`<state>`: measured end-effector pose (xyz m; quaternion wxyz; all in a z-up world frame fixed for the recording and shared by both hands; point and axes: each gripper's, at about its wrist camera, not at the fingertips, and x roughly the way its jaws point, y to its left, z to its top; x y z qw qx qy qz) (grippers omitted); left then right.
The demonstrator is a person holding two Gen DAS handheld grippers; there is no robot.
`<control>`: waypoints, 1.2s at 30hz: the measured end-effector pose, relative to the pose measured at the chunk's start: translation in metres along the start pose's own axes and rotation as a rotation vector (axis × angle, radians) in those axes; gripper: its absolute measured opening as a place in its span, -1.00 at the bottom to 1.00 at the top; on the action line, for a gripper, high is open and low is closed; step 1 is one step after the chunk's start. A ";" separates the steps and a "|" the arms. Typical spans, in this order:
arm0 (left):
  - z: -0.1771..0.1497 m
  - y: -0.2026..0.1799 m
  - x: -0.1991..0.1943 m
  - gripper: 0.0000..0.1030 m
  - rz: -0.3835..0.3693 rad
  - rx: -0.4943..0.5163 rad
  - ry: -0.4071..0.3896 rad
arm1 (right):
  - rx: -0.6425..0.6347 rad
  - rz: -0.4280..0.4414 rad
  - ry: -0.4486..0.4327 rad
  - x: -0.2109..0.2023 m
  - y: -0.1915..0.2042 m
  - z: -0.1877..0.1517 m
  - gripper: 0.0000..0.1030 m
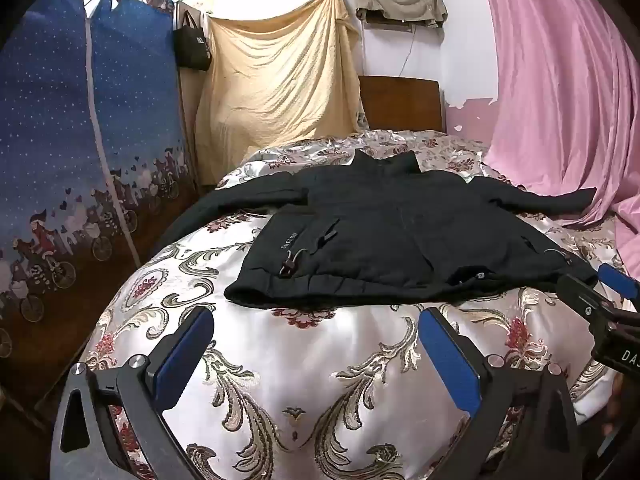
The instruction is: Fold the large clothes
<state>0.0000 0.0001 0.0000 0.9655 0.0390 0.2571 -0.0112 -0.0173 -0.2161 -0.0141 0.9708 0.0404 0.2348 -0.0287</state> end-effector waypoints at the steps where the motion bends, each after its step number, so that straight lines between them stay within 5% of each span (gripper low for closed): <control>1: 0.000 0.000 0.000 1.00 0.000 0.000 -0.002 | 0.000 0.000 0.000 0.000 0.000 0.000 0.98; 36: 0.000 0.000 0.000 1.00 0.007 0.009 -0.004 | -0.004 -0.002 0.000 -0.001 0.001 -0.001 0.98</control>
